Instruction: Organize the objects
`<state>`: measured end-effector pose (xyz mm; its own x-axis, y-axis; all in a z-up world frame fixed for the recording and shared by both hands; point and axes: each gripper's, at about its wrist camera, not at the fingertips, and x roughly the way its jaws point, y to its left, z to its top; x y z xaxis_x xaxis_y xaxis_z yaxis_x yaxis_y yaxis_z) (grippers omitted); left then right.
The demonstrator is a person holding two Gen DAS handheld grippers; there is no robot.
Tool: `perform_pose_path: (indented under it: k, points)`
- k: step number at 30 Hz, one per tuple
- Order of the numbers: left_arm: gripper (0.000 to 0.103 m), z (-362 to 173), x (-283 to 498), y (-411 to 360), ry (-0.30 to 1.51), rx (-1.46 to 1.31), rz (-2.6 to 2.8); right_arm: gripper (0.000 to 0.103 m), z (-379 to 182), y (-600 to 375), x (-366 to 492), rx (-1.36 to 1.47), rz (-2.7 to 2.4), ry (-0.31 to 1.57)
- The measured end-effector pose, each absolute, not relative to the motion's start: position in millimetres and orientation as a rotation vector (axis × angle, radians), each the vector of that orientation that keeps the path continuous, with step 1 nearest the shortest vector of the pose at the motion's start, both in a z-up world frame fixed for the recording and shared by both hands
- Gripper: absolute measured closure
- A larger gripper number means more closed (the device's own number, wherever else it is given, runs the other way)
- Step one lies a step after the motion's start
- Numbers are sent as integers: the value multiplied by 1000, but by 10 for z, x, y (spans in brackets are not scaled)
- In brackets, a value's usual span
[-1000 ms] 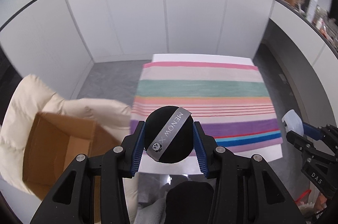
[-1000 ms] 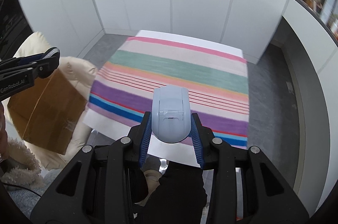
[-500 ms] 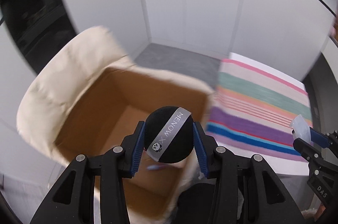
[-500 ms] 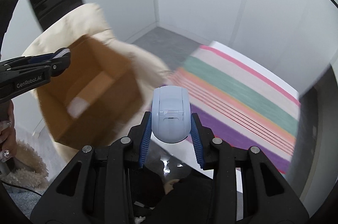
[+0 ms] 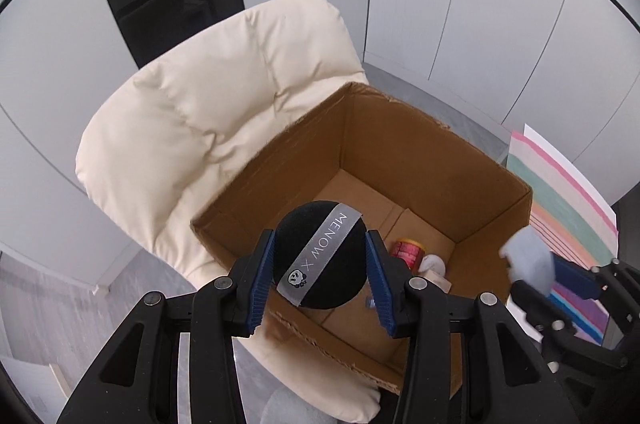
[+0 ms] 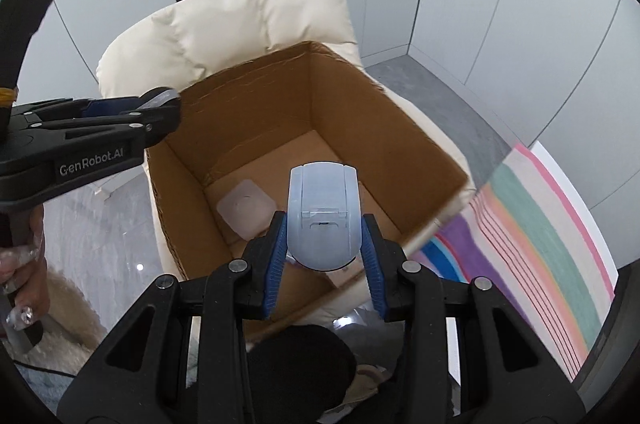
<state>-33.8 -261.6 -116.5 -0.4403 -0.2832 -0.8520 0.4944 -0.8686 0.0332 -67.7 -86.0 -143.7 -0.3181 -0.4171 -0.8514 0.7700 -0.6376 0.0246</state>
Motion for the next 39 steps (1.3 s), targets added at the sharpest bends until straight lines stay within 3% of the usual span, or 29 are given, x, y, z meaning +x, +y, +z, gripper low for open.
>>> perform_pose_path:
  k: [3,5,7,22,27,31,34,39]
  points:
    - [54,-1164,-369,-2602,300,1303,-2342,65,-1455,-934,-688,1141,-2011,509]
    - [38,-1174,-389,-2619,359,1300,-2357,59,-1444,-965,-677,1114,-2013,515]
    - [5,-1194,-422,-2632,370,1333,-2344,1,-1424,-948,-693,1100,-2049,539]
    - [3,-1124,-391,-2530,386,1330,-2367,0,-1306,-700,-780,1158,-2119,430]
    - [3,-711,-410,-2193,231,1388,-2477,0,-1160,-334,-817,1390,-2233,316]
    - [3,-156,-327,-1771,89,1438,-2636,0,-781,137,-673,1413,-2278,98]
    - [1,250,-239,-1532,-11,1507,-2608,0,-420,392,-486,1414,-2375,87]
    - [0,745,-78,-1430,-31,1507,-2665,0,25,749,-268,1504,-2412,-47]
